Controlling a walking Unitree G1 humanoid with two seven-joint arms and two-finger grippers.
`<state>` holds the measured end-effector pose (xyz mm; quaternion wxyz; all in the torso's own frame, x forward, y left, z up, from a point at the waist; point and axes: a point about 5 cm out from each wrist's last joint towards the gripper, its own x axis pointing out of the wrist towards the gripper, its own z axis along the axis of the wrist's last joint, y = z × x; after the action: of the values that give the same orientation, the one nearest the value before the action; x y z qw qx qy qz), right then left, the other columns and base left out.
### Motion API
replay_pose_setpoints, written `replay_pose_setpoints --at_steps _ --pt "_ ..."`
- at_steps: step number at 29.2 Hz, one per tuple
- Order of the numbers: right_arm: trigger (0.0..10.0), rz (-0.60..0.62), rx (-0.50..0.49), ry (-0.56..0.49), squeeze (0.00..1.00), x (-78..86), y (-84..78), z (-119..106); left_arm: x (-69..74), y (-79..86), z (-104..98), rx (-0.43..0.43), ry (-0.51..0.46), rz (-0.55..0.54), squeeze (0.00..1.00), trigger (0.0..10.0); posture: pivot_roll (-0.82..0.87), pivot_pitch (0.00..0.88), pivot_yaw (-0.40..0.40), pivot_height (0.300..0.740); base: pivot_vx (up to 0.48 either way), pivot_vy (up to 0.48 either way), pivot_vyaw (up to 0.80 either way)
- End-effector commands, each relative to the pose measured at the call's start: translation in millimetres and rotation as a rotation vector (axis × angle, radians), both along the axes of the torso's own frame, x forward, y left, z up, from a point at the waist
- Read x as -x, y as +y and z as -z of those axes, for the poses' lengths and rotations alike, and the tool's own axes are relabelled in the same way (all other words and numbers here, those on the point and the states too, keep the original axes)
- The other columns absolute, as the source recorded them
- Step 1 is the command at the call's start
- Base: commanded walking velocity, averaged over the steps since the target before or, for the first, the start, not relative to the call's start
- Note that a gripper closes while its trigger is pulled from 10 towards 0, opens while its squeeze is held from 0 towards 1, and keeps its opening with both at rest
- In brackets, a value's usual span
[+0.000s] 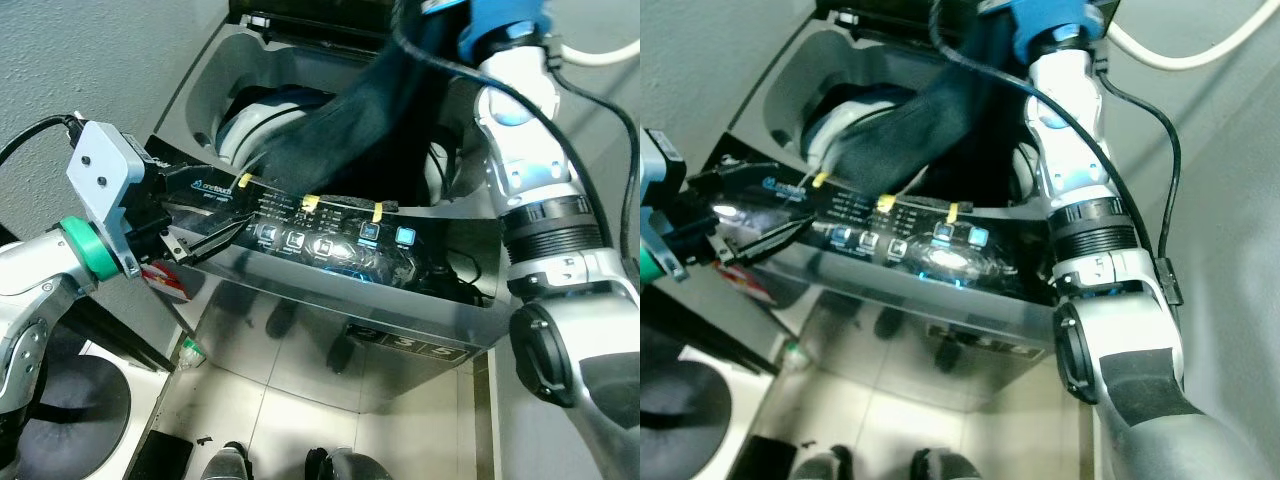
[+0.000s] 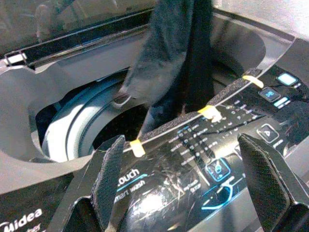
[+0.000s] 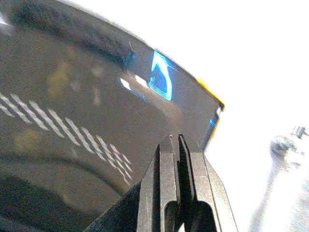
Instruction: Clothes washing
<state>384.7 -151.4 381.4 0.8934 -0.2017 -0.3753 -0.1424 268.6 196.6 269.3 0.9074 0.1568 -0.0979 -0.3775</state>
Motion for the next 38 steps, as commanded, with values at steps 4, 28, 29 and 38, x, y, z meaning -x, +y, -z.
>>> replay_pose_setpoints --at_steps 4,28,29,38 --pt "10.0 -0.186 0.169 0.115 0.0 -6.3 29.6 31.0 1.4 0.2 3.7 -0.007 0.02 0.01 0.0 10.0 0.12 0.116 0.011 0.74 0.0 0.0 0.0" --pt "10.0 -0.997 0.232 0.397 0.0 28.3 90.4 80.0 -0.2 -4.0 4.5 0.014 0.008 0.02 0.0 10.0 0.11 0.092 0.009 0.74 0.0 0.0 0.0" --pt "10.0 -0.997 0.232 0.397 0.0 28.3 90.4 80.0 -0.2 -4.0 4.5 0.014 0.008 0.02 0.0 10.0 0.11 0.092 0.009 0.74 0.0 0.0 0.0" --pt "10.0 -0.796 -0.434 0.149 0.0 23.5 42.8 69.8 -31.4 5.4 -25.9 0.244 -0.196 -0.278 0.0 10.0 0.13 0.057 0.011 0.74 0.0 0.0 0.0"
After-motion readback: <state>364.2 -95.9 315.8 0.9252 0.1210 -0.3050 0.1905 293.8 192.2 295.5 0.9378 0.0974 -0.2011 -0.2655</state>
